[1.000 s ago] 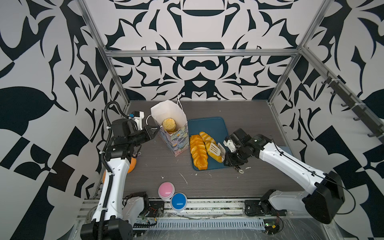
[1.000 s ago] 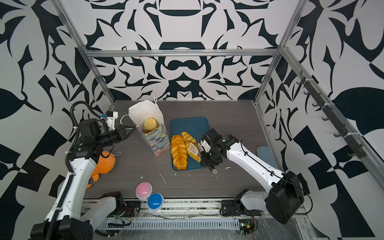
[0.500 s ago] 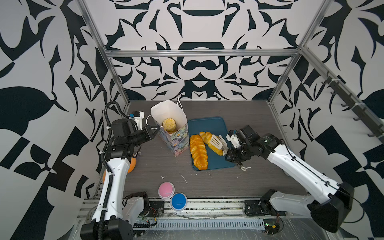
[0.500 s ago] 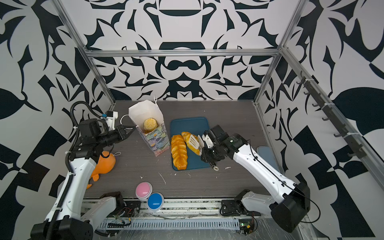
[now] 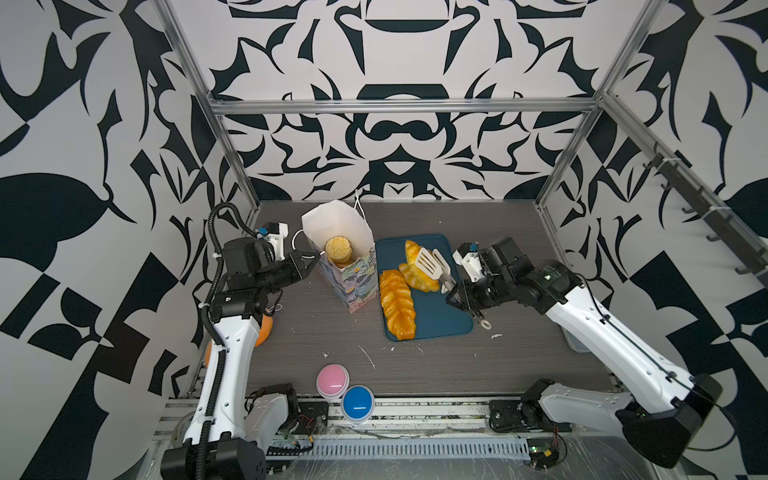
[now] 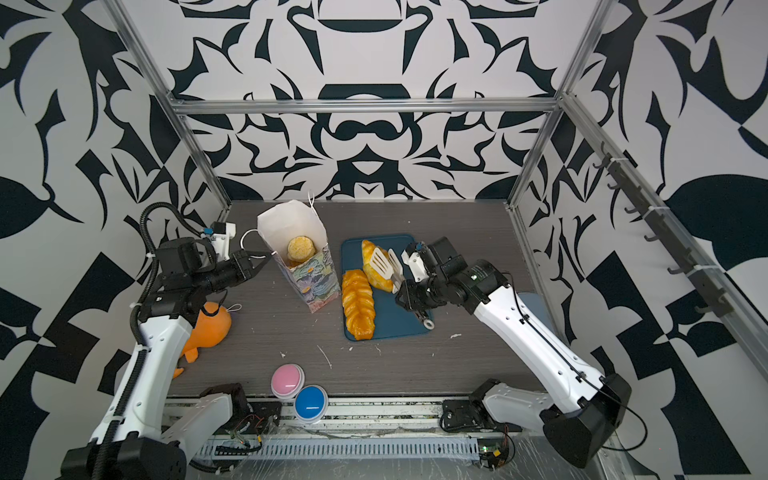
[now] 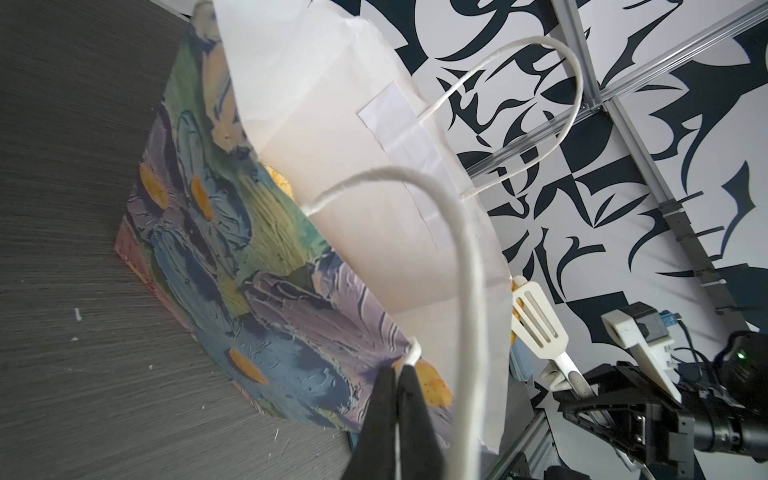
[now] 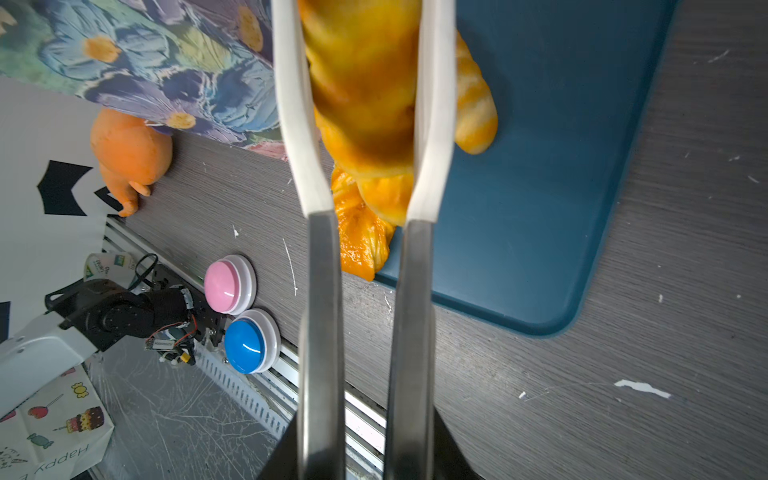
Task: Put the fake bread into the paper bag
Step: 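Lift the pinched croissant off the tray with the right gripper's tongs, then carry the croissant with the tongs over the bag opening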
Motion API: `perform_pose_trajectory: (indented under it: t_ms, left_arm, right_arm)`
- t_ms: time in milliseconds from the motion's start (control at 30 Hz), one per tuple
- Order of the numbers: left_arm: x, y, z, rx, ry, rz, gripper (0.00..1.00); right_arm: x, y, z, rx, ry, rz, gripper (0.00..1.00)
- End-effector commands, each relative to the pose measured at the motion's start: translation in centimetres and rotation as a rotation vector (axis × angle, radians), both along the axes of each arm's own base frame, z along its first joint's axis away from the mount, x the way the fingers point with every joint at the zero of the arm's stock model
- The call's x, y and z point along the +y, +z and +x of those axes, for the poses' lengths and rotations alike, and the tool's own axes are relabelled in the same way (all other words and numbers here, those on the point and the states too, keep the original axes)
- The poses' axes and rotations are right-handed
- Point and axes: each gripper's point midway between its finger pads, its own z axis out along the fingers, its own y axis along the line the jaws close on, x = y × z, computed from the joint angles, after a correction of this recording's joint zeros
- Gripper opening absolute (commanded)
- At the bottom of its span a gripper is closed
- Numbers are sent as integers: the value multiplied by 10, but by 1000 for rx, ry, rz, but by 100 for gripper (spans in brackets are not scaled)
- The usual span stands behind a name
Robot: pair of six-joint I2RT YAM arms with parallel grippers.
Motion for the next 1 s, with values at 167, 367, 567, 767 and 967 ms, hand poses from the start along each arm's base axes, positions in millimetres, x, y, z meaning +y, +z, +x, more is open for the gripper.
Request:
perform_pose_trajectory:
  t_ms: [167, 367, 567, 767, 967]
  left_arm:
    - [0, 5, -1, -2, -1, -3, 0]
    - [0, 4, -1, -1, -1, -2, 0]
    - [0, 5, -2, -3, 0, -1, 0]
    - [0, 4, -2, -1, -2, -3, 0]
    - [0, 5, -2, -4, -2, -3, 0]
  right_arm:
    - [19, 75, 16, -190, 38, 165, 33]
    - [29, 103, 19, -245, 66, 239, 33]
    - [39, 124, 21, -279, 93, 300, 33]
    - [55, 142, 23, -296, 131, 375, 33]
    - [74, 156, 25, -327, 170, 411, 33]
